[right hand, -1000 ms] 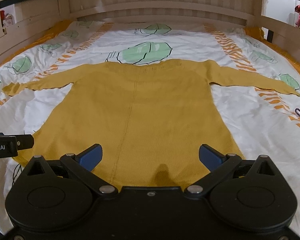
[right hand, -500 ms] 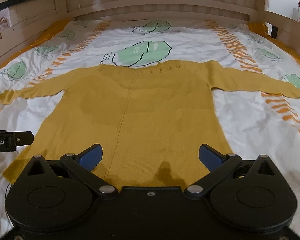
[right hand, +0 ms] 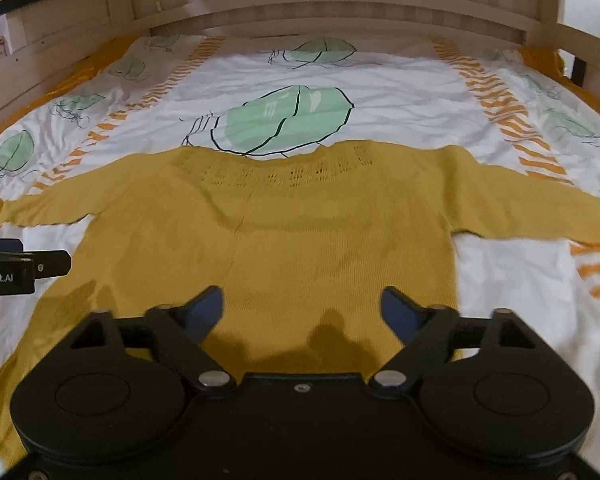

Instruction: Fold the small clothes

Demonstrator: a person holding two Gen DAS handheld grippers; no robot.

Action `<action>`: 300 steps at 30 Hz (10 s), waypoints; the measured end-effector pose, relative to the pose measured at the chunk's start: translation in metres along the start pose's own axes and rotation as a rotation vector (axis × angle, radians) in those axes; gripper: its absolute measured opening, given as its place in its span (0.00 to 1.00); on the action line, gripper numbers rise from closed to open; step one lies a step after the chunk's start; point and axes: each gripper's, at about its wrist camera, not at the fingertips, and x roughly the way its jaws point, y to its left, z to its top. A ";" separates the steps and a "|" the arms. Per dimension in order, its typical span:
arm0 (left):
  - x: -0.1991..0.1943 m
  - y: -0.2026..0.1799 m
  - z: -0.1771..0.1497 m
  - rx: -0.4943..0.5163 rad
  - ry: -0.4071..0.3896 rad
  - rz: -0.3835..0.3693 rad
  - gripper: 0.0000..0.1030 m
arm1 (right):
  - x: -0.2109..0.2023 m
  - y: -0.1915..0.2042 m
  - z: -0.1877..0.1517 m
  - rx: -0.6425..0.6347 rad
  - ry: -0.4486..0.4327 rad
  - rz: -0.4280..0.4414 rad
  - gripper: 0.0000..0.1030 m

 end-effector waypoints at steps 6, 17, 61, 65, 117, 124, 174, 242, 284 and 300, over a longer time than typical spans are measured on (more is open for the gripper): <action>0.037 0.002 0.016 0.029 -0.022 0.014 0.73 | 0.044 -0.012 0.031 0.000 -0.004 0.003 0.66; 0.095 0.023 -0.011 -0.045 0.076 -0.013 0.75 | 0.123 -0.010 0.096 -0.035 -0.041 0.005 0.63; 0.098 0.012 -0.010 -0.036 0.035 0.033 0.85 | 0.127 -0.129 0.122 0.287 -0.096 -0.016 0.75; 0.098 0.013 -0.009 -0.031 0.039 0.031 0.86 | 0.101 -0.196 0.108 0.309 -0.068 -0.170 0.75; 0.082 0.044 0.015 -0.170 0.080 -0.089 0.83 | 0.065 -0.082 0.162 0.207 -0.171 0.214 0.18; 0.075 0.058 0.022 -0.226 0.054 -0.100 0.83 | 0.120 0.013 0.132 0.163 -0.065 0.331 0.19; 0.154 0.003 0.075 -0.207 0.164 -0.212 0.71 | 0.048 -0.077 0.049 0.110 -0.154 0.139 0.97; 0.164 0.017 0.079 -0.344 0.103 -0.311 0.09 | 0.058 -0.137 0.045 0.335 -0.082 0.091 0.99; 0.148 0.087 0.082 -0.131 0.002 0.090 0.07 | 0.067 -0.120 0.040 0.291 -0.032 0.123 0.99; 0.084 0.205 0.044 -0.398 -0.069 0.190 0.36 | 0.069 -0.055 0.037 0.125 -0.113 0.265 0.99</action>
